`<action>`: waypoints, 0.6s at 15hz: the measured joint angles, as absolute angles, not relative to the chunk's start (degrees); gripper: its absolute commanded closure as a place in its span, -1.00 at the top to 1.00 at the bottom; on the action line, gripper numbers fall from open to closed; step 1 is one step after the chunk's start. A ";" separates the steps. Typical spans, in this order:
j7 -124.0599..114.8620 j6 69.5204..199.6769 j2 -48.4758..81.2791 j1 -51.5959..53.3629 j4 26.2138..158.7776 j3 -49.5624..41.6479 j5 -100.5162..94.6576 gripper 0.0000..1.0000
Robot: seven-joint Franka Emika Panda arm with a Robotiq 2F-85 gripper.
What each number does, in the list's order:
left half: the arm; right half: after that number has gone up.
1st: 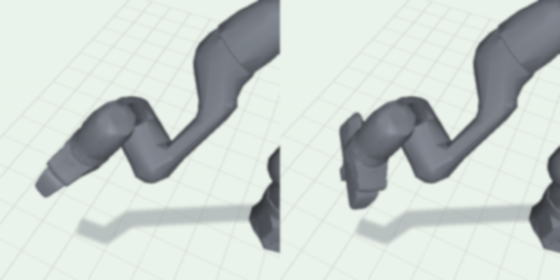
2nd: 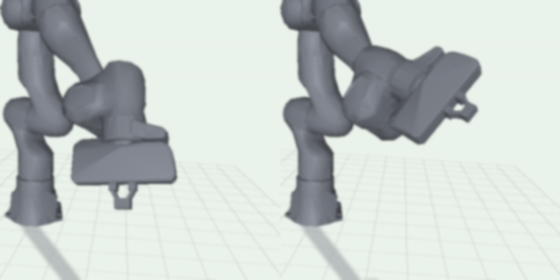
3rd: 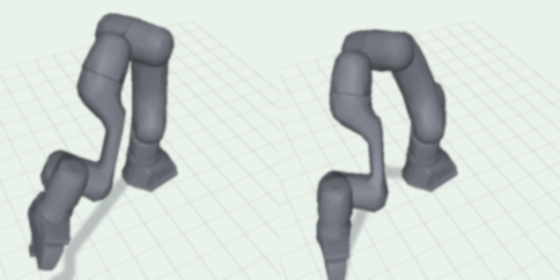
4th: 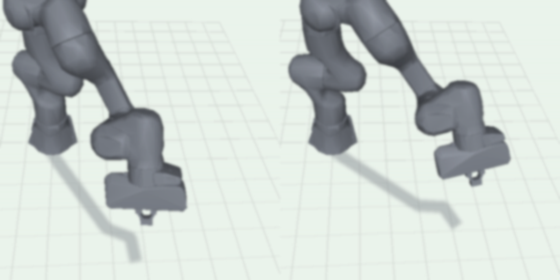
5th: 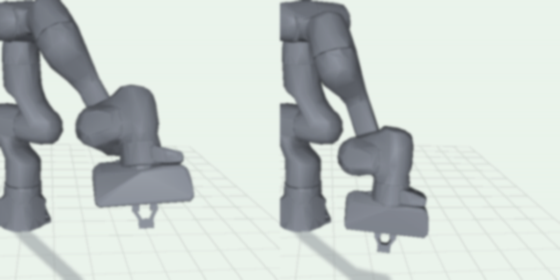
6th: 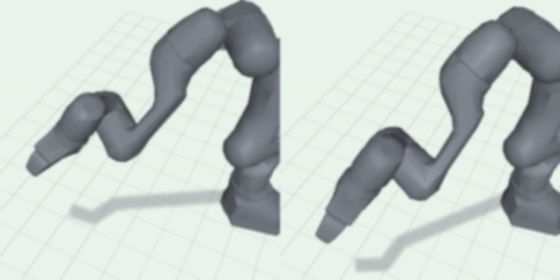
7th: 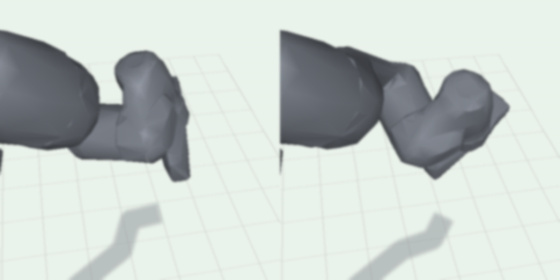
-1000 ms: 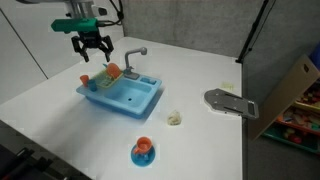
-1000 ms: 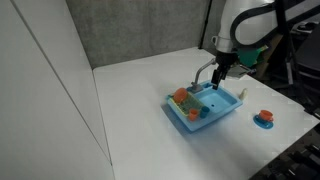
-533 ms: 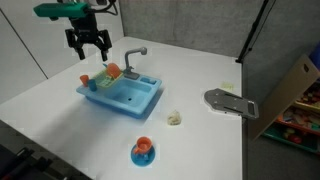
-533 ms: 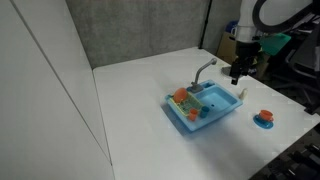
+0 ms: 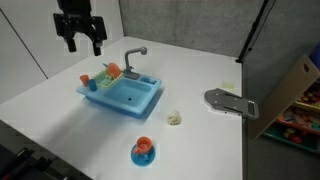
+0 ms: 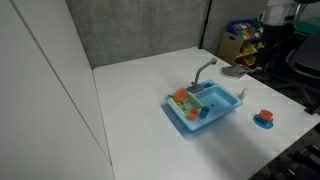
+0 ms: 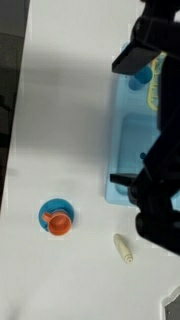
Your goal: Move the orange cup from the sink to beside the sink
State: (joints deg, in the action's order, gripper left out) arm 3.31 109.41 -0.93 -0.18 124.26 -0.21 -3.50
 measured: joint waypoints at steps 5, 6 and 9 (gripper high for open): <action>2.64 105.72 -8.05 -1.44 126.36 -1.69 -3.14 1.00; 2.60 105.29 -9.47 -1.65 126.70 -1.99 -2.82 1.00; 2.48 104.46 -13.09 -2.02 127.62 -2.70 -1.86 1.00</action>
State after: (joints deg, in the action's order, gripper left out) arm 2.48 104.46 -13.09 -2.02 127.62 -2.70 -1.86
